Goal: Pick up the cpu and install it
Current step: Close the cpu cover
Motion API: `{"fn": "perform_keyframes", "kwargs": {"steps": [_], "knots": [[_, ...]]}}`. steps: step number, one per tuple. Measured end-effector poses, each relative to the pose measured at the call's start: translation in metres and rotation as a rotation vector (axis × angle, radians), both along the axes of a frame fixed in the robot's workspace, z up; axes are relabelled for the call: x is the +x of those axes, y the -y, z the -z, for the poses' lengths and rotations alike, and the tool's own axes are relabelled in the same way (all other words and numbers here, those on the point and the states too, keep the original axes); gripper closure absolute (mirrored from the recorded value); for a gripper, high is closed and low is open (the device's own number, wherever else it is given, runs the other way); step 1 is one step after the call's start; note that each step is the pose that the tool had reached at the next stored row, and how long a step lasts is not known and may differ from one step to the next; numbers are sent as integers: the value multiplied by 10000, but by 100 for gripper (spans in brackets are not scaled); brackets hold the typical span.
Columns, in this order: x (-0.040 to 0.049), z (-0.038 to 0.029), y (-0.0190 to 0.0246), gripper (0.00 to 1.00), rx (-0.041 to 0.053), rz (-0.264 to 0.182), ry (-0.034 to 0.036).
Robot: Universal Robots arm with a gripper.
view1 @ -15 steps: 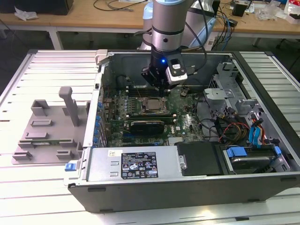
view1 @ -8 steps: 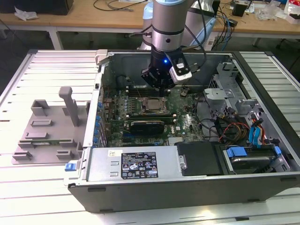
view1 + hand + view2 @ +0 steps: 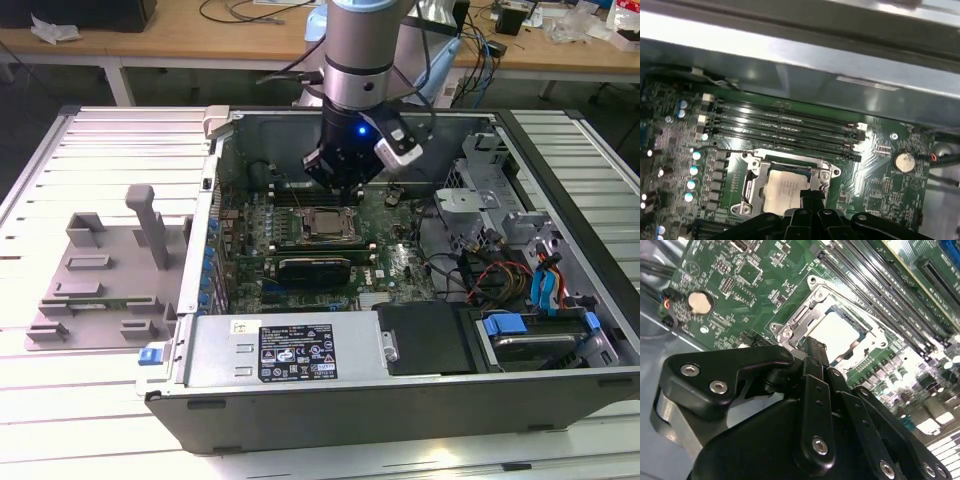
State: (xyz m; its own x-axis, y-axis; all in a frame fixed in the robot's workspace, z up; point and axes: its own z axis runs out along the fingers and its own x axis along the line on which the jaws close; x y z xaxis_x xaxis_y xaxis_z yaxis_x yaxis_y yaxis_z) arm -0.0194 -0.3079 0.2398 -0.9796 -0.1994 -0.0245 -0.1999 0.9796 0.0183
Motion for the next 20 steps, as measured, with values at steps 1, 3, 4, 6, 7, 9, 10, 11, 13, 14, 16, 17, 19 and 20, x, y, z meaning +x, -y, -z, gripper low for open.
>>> {"fn": "perform_keyframes", "kwargs": {"steps": [1, 3, 4, 6, 7, 9, 10, 11, 13, 14, 16, 17, 19, 20], "knots": [[0, 0, 0, 89, 0, -148, 0], [0, 1, 0, 89, 1, -596, 1], [0, 2, 0, 89, 0, -894, 0], [0, 5, 0, 89, -1, -1478, -1], [-1, 6, 0, 89, -3, -1768, 0], [-2, 7, 1, 89, -6, -1788, -1], [-1, 9, 0, 89, -6, -1727, -1], [-3, 11, 0, 89, -4, -1652, 0], [-5, 18, 0, 89, -5, -1499, 0], [-7, 26, 0, 89, -6, -1365, -1], [-18, 37, 4, 89, -8, -1271, -2], [-29, 38, 7, 89, -8, -1267, -1], [-42, 39, 8, 89, -7, -1271, -1], [-44, 38, 8, 89, -8, -1269, -1]]}}
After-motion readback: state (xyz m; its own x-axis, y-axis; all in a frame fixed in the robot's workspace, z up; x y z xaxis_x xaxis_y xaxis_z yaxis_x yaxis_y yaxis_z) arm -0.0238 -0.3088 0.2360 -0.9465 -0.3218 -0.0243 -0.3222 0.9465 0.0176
